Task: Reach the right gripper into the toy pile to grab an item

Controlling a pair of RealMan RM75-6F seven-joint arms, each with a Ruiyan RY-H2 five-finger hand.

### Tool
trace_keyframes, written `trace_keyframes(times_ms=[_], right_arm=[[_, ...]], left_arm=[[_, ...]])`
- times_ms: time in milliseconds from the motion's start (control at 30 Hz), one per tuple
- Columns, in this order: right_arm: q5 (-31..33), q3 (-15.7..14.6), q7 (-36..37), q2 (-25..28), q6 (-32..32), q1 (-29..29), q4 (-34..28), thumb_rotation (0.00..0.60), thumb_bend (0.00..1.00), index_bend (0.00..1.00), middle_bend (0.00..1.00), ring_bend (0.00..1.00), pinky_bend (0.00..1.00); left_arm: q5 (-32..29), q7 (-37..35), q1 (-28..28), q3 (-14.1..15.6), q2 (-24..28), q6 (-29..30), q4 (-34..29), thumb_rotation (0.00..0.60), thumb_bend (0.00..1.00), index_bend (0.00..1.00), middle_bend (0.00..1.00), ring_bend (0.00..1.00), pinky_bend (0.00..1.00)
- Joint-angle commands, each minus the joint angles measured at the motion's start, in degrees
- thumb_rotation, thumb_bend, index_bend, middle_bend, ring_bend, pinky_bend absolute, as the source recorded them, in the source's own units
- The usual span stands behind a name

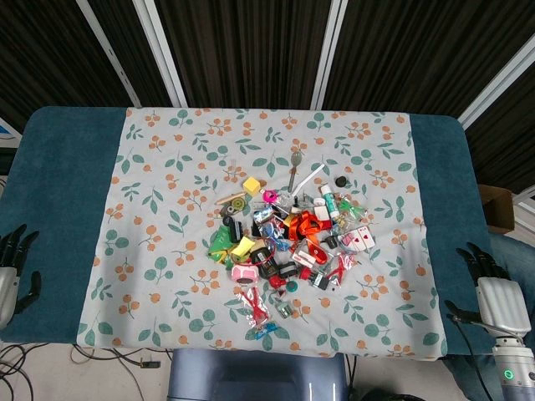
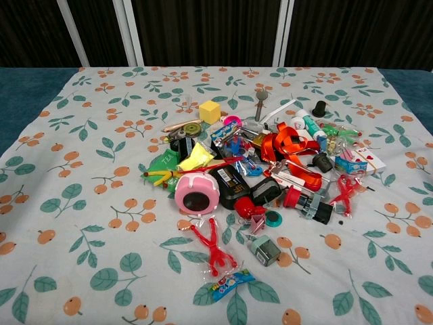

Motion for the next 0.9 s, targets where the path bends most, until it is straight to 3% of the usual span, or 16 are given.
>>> trace_keyframes(times_ms=[33,900], right_arm=[[0.0,0.0,0.0,0.0,0.0,0.0,0.0,0.6,0.21,0.15,0.11,0.14,0.26],[0.4,0.4,0.5,0.0,-0.1,0.2,0.6,0.6,0.21,0.15,0.11,0.14,0.26]], left_arm=[[0.0,0.0,0.0,0.0,0.0,0.0,0.0,0.6,0.57,0.1,0.0,0.03,0.05],[0.5,-0.8,0.1,0.0,0.2,0.4,0.1,0.6,0.57,0.1,0.0,0.03,0.05]])
